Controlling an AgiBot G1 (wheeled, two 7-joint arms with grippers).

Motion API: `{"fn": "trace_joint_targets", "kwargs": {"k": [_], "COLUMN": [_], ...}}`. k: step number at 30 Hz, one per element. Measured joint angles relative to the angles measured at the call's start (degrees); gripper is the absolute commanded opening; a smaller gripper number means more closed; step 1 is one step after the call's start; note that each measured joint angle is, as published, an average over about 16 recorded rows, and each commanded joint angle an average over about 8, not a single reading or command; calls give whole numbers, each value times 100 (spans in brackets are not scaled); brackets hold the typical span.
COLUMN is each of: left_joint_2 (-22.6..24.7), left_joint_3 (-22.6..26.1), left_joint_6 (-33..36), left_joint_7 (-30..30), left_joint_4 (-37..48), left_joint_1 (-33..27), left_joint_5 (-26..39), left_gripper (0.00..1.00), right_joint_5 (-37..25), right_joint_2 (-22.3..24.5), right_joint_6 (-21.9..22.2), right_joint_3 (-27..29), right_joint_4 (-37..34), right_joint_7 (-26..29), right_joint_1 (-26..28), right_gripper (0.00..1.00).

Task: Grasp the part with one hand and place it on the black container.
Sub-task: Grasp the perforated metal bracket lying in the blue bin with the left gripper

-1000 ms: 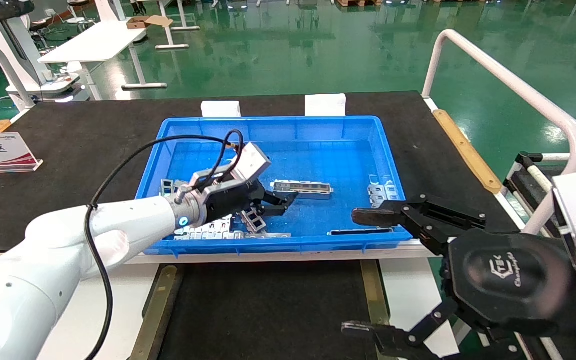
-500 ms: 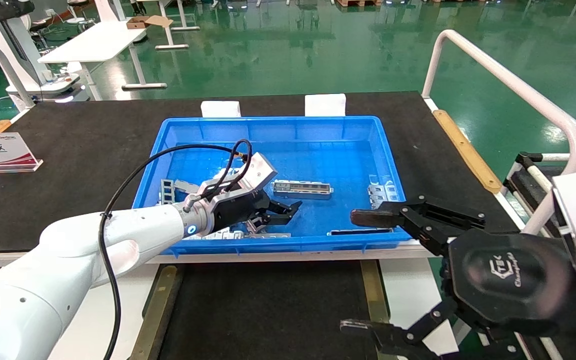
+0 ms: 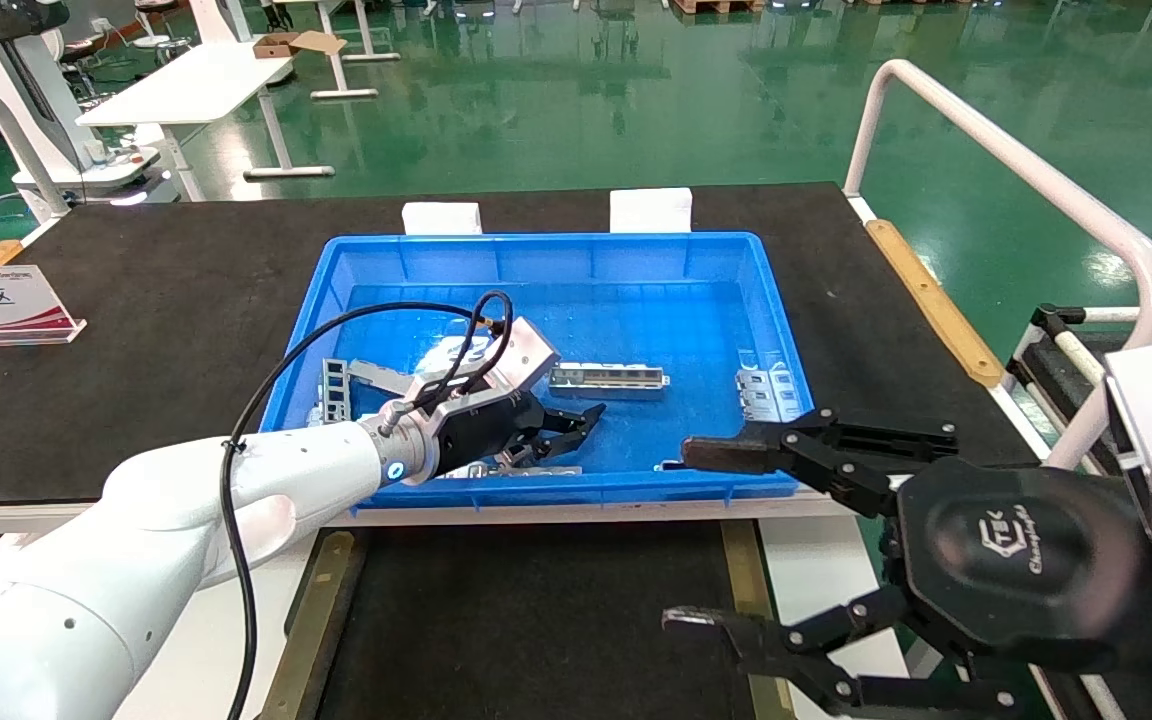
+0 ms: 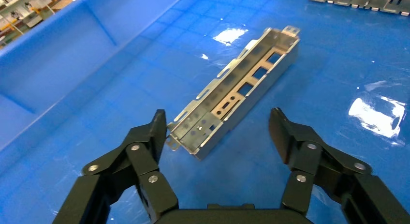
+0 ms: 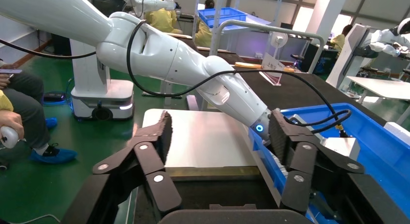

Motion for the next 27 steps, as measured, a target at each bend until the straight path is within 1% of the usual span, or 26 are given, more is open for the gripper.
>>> {"fn": "trace_joint_targets", "kwargs": {"k": [16,27], "left_joint_2": [-6,-23], "left_joint_3": [665,928], "left_joint_6": [-363,-410], "left_joint_7": [-157,-187], "left_joint_4": [-169,-278], "left_joint_1": [-3,-157], "left_joint_5": [-527,-983], "left_gripper": [0,0], "right_joint_5": [1,2], "right_joint_2": [1,1], "right_joint_6": [1,1], "right_joint_3": [-2,-4], "right_joint_4": [0,0], "right_joint_7": [-1,-2], "right_joint_1": [1,1], "right_gripper": [0,0]}}
